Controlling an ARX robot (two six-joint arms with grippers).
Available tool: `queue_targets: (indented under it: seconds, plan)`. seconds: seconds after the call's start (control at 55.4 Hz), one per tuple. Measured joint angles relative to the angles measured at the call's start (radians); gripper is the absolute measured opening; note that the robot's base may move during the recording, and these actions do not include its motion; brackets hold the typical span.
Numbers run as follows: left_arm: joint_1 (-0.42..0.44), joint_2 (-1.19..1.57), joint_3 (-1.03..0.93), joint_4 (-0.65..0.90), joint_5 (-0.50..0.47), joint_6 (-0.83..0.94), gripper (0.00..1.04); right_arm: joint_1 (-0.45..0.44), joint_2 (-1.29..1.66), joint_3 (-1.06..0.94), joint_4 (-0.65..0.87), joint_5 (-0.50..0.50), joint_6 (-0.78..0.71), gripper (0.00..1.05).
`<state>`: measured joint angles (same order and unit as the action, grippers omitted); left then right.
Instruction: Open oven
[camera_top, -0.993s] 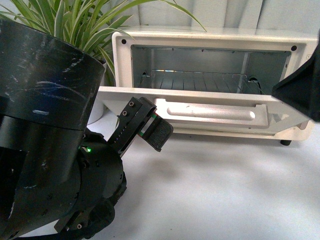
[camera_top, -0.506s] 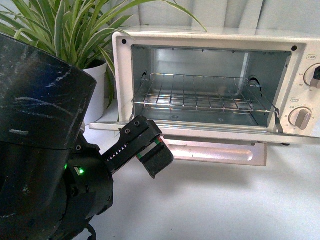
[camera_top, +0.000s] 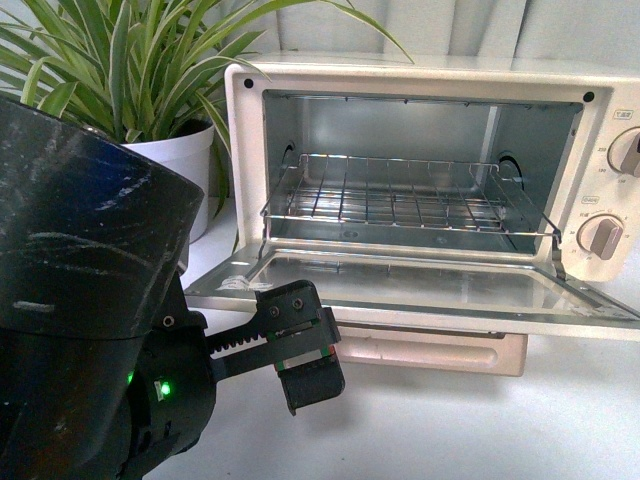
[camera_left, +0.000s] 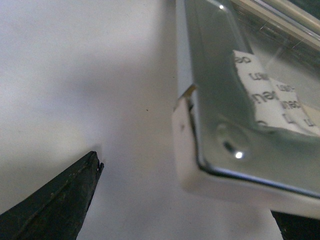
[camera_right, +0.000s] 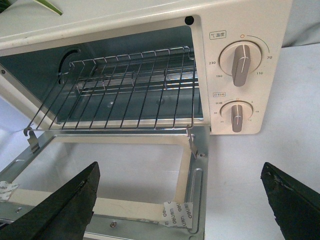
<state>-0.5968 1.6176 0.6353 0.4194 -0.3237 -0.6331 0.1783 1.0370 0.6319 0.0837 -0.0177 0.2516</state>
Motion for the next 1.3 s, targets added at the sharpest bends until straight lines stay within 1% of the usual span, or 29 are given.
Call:
queue_targets:
  seconds: [0.307,0.632,0.813,0.939,1.156,1.228,1.3]
  plan:
    - [-0.009,0.0,-0.017,0.013,-0.053,0.156,0.98,-0.011,-0.003,-0.021,0.003,-0.007,0.0,0.95]
    - [-0.037,0.0,-0.027,0.013,-0.108,0.325,0.98,-0.011,-0.003,-0.026,0.008,-0.011,0.0,0.95]
    - [-0.048,0.006,-0.03,0.013,-0.149,0.421,0.98,-0.012,-0.003,-0.027,0.008,-0.011,0.0,0.95]
    - [-0.062,0.008,-0.039,0.041,-0.195,0.521,0.98,-0.013,-0.003,-0.032,0.008,-0.016,0.0,0.95]
    - [-0.088,-0.019,-0.072,0.06,-0.199,0.64,0.98,-0.016,-0.016,-0.034,0.008,-0.035,-0.001,0.95]
    - [-0.099,-0.071,-0.106,0.065,-0.18,0.664,0.98,-0.016,-0.038,-0.047,-0.004,-0.053,-0.007,0.95]
    - [-0.101,-0.124,-0.14,0.094,-0.188,0.678,0.98,-0.016,-0.06,-0.064,-0.019,-0.069,-0.02,0.95]
